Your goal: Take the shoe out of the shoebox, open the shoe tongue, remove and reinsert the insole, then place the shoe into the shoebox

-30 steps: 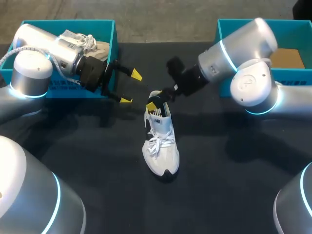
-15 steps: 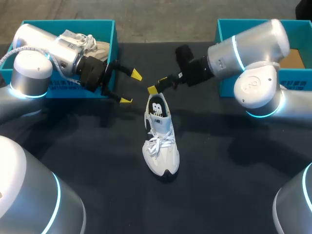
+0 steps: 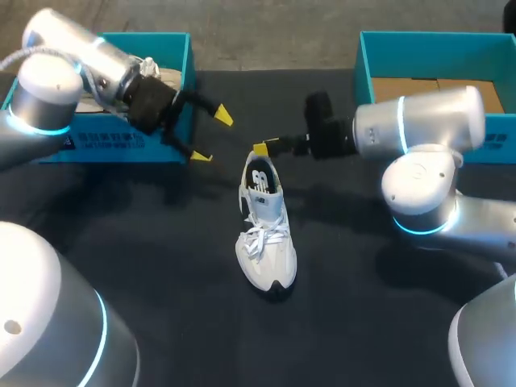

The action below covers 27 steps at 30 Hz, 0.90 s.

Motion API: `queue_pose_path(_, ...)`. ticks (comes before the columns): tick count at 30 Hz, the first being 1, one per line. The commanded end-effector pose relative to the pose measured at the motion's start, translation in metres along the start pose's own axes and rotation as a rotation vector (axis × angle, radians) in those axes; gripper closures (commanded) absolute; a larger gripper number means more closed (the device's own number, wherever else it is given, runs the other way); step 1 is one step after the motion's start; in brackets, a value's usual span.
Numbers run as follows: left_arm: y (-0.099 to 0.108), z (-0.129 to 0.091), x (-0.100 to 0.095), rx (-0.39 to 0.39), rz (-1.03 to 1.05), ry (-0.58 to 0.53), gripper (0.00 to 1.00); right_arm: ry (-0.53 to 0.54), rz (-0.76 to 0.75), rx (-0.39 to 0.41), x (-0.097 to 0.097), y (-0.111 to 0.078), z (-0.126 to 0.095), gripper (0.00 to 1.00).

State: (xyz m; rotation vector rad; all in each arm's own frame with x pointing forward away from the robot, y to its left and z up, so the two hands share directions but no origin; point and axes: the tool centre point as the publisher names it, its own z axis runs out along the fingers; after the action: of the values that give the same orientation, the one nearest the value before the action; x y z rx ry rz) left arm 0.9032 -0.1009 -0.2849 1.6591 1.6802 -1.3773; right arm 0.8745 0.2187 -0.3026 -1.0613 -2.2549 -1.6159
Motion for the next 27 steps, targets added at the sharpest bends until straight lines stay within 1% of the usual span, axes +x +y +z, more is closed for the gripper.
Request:
queue_pose_path(1,-0.003,-0.02,-0.007,0.002,-0.009,0.065,0.0,-0.038,0.017,0.03,0.003,-0.003,-0.007,1.0)
queue_pose_path(7,-0.004,-0.038,-0.014,0.021,-0.031,0.098,0.0,-0.089,0.044,0.058,0.002,-0.01,-0.011,1.0)
queue_pose_path(8,-0.005,-0.042,-0.015,0.02,-0.028,0.094,0.0,-0.089,0.044,0.058,0.002,-0.01,-0.011,1.0)
queue_pose_path(12,-0.006,-0.057,-0.022,0.08,-0.055,0.125,0.0,-0.089,0.044,0.058,0.002,-0.01,-0.011,1.0)
queue_pose_path(16,-0.008,-0.075,-0.029,0.088,-0.067,0.153,0.0,-0.089,0.044,0.058,0.002,-0.01,-0.011,1.0)
queue_pose_path(17,-0.008,-0.082,-0.03,0.1,-0.078,0.155,0.0,-0.089,0.044,0.058,0.002,-0.01,-0.011,1.0)
queue_pose_path(18,-0.007,-0.086,-0.03,0.104,-0.092,0.177,0.0,-0.089,0.044,0.058,0.002,-0.01,-0.011,1.0)
queue_pose_path(22,-0.008,-0.103,-0.032,0.072,-0.11,0.186,0.0,-0.089,0.044,0.058,0.002,-0.01,-0.011,1.0)
queue_pose_path(23,-0.009,-0.107,-0.032,0.076,-0.121,0.188,0.0,-0.089,0.044,0.058,0.002,-0.01,-0.011,1.0)
queue_pose_path(27,-0.011,-0.128,-0.032,0.034,-0.144,0.197,0.0,-0.089,0.044,0.058,0.002,-0.01,-0.011,1.0)
